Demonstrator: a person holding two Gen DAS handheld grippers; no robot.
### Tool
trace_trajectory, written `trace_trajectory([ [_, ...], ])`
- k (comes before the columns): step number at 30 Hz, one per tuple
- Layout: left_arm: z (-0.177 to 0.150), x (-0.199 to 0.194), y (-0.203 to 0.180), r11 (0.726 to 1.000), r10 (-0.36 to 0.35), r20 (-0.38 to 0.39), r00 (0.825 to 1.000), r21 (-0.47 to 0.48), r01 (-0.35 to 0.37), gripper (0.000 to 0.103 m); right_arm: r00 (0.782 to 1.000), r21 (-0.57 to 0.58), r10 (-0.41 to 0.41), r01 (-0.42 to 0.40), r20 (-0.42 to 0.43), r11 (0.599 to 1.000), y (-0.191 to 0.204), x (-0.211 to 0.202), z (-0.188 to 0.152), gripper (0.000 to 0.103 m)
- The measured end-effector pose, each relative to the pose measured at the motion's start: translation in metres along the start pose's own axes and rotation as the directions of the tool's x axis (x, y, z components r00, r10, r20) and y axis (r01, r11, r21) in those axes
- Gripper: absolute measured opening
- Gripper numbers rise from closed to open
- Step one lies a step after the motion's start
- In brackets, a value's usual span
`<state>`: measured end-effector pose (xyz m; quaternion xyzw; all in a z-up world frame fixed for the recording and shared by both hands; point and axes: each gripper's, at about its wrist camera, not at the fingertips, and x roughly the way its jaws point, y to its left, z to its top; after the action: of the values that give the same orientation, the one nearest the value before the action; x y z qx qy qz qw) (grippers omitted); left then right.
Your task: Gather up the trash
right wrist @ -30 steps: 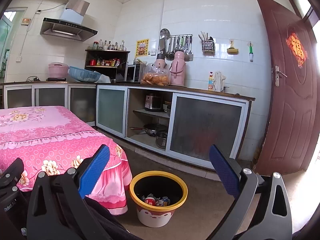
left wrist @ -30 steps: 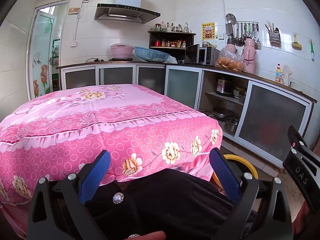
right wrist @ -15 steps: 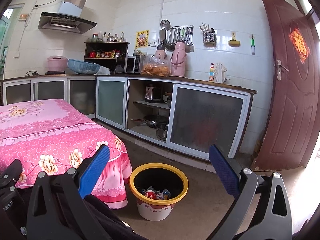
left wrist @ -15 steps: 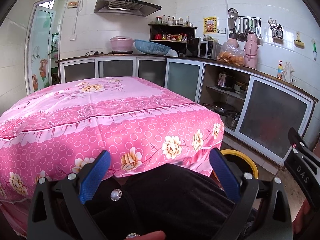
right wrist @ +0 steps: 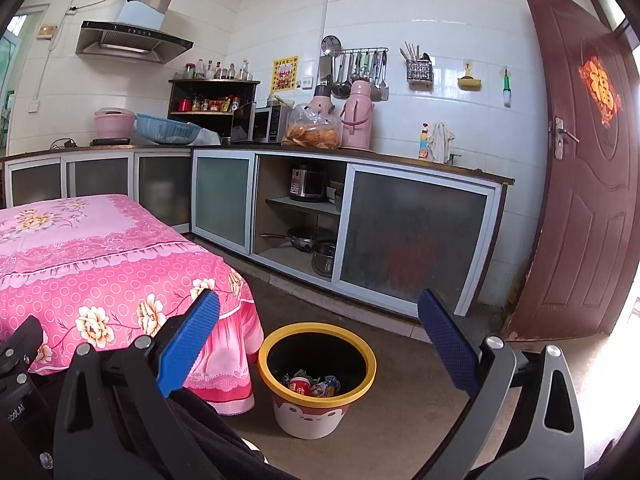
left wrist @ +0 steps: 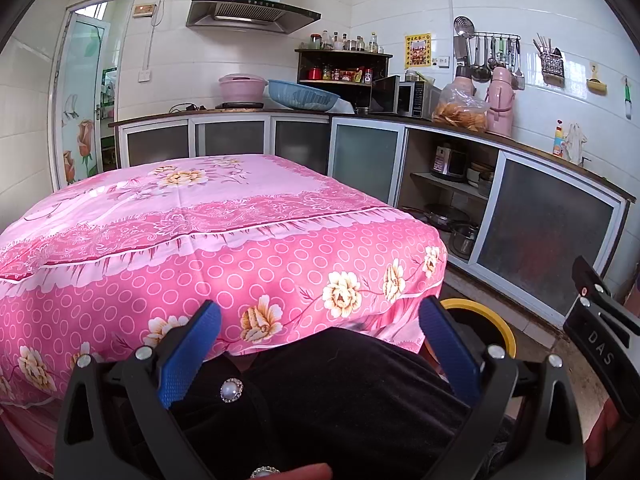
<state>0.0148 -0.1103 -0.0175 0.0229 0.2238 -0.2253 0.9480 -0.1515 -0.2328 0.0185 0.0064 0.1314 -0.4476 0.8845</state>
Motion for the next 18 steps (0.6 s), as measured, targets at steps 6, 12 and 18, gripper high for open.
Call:
trace_trajectory([
  [6,-0.0001,0.0003,-0.0007,1.0,-0.002,-0.004,1.0,0.002,0.002,0.095,1.0,0.002,0.0,0.0,-0.005,1.0,0.0002,0.0004,-0.0013,0.095],
  [12,-0.0001,0.0017,0.0002,1.0,-0.005,-0.005,1.0,0.003,0.005,0.095,1.0,0.002,-0.001,0.001,-0.007,1.0,0.0002,0.0004,-0.0013,0.095],
  [18,-0.0001,0.0011,0.0014,1.0,-0.008,-0.001,1.0,0.006,0.008,0.095,1.0,0.001,0.0,0.0,-0.008,1.0,0.0003,0.0009,-0.0015,0.095],
])
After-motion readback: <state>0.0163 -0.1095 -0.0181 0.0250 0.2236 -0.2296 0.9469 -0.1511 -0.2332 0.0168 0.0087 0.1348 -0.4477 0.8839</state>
